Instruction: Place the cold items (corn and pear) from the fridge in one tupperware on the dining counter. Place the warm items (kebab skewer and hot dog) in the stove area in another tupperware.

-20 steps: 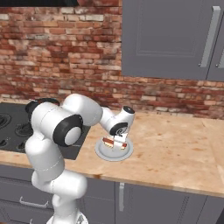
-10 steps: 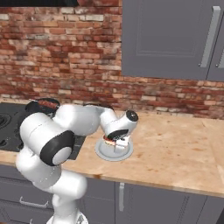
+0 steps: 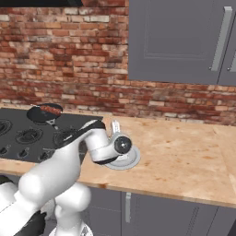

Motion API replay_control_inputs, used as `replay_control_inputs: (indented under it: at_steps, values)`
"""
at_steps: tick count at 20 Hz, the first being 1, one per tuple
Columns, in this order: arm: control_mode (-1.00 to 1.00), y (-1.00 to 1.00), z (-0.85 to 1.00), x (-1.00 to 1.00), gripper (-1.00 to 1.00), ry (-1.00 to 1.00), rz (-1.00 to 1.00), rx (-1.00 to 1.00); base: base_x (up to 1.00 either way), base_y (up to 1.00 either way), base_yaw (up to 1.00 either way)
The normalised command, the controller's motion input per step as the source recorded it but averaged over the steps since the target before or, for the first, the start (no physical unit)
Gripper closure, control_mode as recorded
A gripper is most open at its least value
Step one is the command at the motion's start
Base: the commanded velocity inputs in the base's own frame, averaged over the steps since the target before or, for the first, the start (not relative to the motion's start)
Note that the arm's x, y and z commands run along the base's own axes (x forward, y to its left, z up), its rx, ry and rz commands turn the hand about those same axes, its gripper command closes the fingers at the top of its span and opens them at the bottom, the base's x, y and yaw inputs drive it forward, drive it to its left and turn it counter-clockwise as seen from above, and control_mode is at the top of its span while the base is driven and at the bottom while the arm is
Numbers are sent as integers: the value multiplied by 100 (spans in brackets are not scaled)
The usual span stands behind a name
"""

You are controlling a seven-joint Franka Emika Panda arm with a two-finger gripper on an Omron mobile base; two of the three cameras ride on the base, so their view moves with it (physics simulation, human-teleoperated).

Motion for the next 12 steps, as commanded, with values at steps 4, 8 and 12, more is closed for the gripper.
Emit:
replay_control_inputs:
  at_steps: [4,8,12]
  values:
    - [-100,33,100,-25,100,0,8,-38,0,0,0]
    - [-100,37,100,-9,100,26,6,-46,0,0,0]
    - [-100,41,73,-28,100,57,19,-55,0,0,0]
